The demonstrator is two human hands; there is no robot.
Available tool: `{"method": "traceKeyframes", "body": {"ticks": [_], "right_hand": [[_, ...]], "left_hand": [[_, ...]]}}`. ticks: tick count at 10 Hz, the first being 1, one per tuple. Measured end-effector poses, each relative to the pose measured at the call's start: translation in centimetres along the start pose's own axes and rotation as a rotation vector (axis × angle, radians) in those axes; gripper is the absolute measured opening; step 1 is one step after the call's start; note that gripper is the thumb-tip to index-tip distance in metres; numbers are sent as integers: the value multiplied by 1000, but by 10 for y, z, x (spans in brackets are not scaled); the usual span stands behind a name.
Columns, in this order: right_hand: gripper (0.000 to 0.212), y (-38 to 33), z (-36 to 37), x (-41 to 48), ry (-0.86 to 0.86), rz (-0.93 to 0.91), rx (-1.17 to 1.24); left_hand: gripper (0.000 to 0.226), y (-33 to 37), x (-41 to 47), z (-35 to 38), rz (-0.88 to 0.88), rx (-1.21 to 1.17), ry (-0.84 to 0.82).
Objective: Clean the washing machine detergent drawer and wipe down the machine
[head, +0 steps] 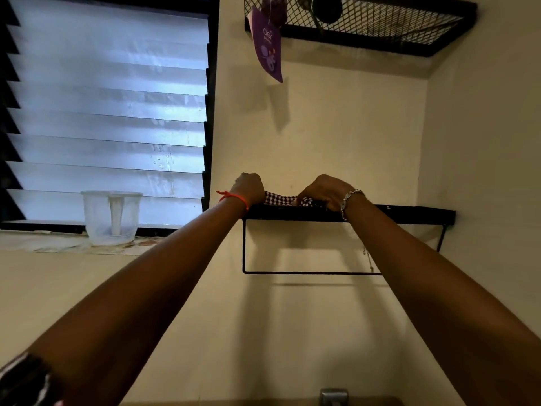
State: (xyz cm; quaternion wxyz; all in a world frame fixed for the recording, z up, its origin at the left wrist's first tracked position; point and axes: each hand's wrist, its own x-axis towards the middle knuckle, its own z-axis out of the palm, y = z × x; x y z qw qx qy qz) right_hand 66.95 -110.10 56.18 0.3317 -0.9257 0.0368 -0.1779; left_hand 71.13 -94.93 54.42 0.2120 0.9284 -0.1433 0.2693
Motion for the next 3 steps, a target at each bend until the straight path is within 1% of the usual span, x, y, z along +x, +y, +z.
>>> {"method": "traceKeyframes", "body": {"ticks": [1, 2, 3], "right_hand": [[38, -4, 9, -3, 34, -63, -222], [37, -7, 11, -10, 62, -107, -395], [43, -9, 8, -28, 121, -89, -279]], "left_hand": [[34, 1, -9, -4, 96, 126, 115], [34, -8, -15, -12, 223, 16, -48], [44, -27, -32, -14, 310, -13, -174]]}}
